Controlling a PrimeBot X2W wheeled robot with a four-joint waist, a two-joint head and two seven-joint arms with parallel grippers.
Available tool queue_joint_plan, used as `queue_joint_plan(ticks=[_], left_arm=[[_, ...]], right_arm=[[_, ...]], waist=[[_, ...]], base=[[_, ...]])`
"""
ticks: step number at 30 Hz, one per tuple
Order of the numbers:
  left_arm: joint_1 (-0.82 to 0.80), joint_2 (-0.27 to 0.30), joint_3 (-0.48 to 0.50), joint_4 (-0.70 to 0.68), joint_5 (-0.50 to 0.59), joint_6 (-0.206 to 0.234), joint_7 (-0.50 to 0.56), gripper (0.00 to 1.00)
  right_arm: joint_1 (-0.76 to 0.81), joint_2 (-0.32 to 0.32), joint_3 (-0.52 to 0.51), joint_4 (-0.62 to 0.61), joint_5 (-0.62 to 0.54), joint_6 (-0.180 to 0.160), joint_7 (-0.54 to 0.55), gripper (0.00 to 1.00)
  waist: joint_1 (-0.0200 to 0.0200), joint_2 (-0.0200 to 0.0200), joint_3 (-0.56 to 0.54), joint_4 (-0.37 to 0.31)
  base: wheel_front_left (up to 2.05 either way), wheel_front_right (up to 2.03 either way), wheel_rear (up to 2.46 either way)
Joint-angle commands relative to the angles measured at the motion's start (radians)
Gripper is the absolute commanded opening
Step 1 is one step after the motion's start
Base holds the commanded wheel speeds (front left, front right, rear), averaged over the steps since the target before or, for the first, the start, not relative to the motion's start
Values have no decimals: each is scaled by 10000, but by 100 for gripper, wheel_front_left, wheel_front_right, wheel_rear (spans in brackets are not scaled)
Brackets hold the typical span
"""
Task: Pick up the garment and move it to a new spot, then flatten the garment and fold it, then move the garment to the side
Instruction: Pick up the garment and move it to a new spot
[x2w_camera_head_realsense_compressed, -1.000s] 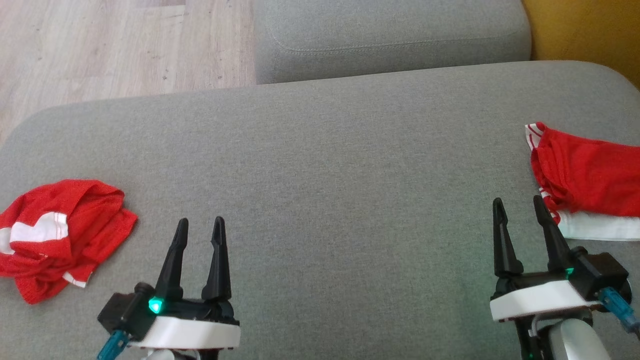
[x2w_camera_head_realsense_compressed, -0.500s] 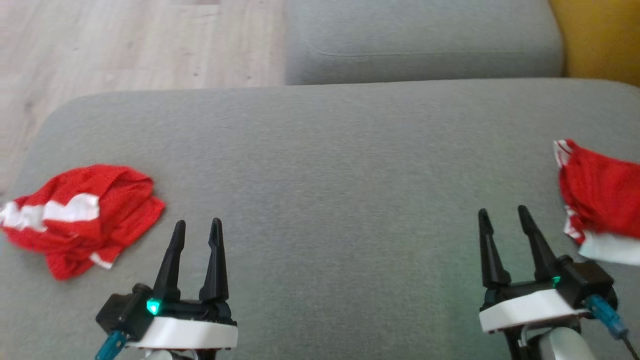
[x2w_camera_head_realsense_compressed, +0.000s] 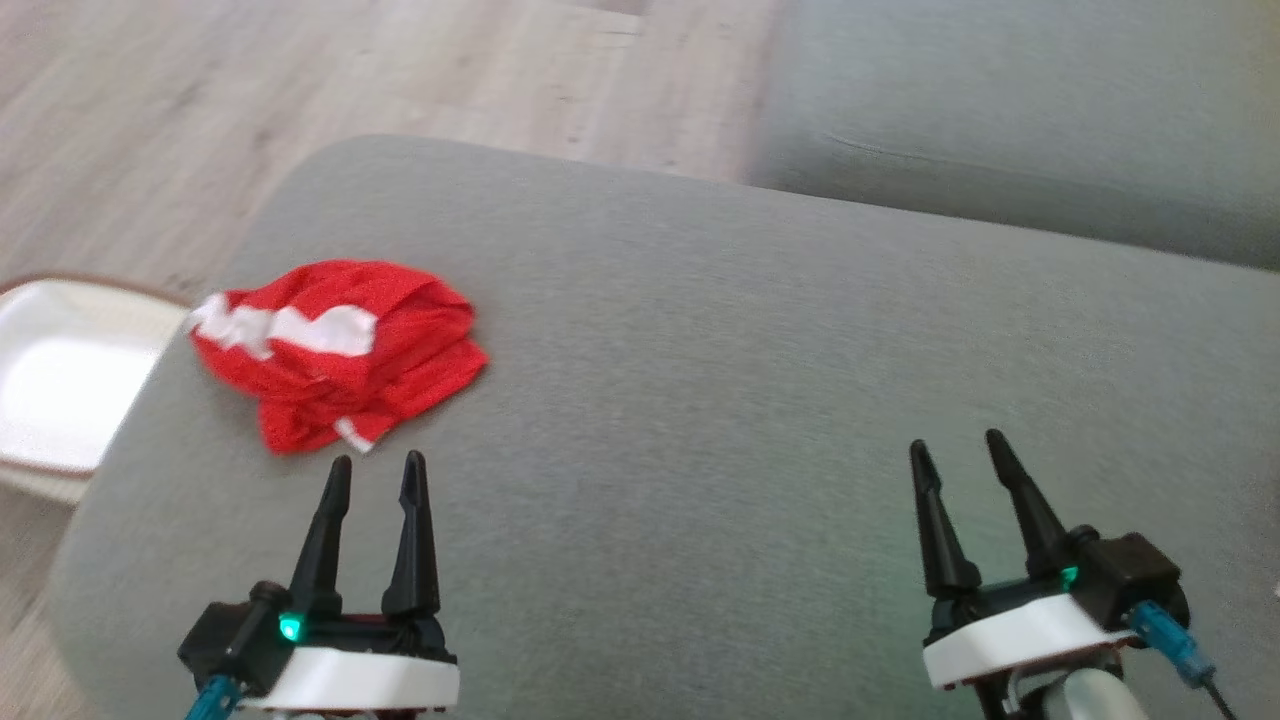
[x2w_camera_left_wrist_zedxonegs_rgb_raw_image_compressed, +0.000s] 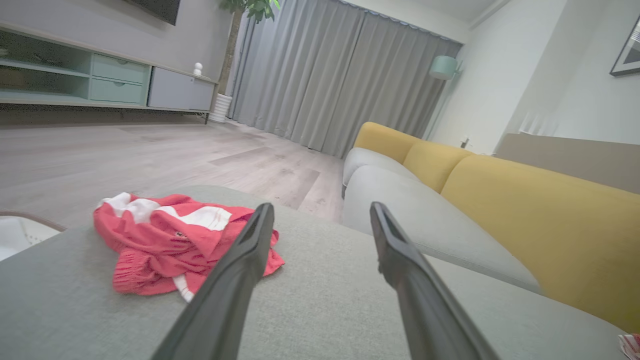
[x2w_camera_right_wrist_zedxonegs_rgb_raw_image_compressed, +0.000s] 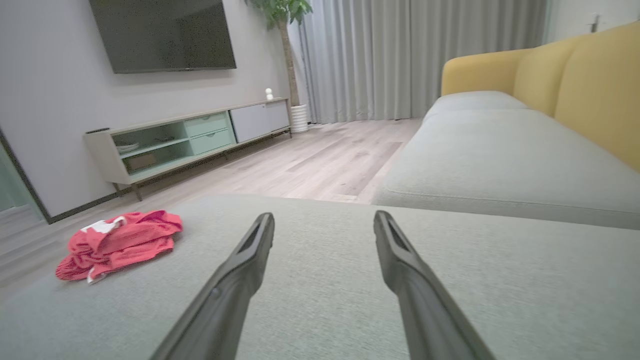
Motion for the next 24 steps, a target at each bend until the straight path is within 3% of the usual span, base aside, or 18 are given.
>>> queue_joint_plan(ticks=[1, 12, 21, 24], left_arm=[[-285, -5, 407, -316, 99, 15, -65, 100], [-261, -2, 746, -304, 205, 15, -65, 100], [-477, 61, 1018, -304, 293, 15, -65, 100], [-1058, 336, 1147, 673, 667, 15, -65, 100]], right_arm=[[-232, -32, 341, -267, 88, 67, -109, 100], [-271, -32, 412, -263, 191, 67, -109, 100], [-404, -32, 525, -317, -17, 67, -109, 100], [-633, -32, 318, -391, -279, 67, -109, 100]], waist=[[0, 0, -68, 638], [0, 0, -21, 1569], [0, 0, 350, 1433], [0, 0, 870, 1204]], base=[[0, 0, 0], [0, 0, 0], [0, 0, 0], [0, 0, 0]])
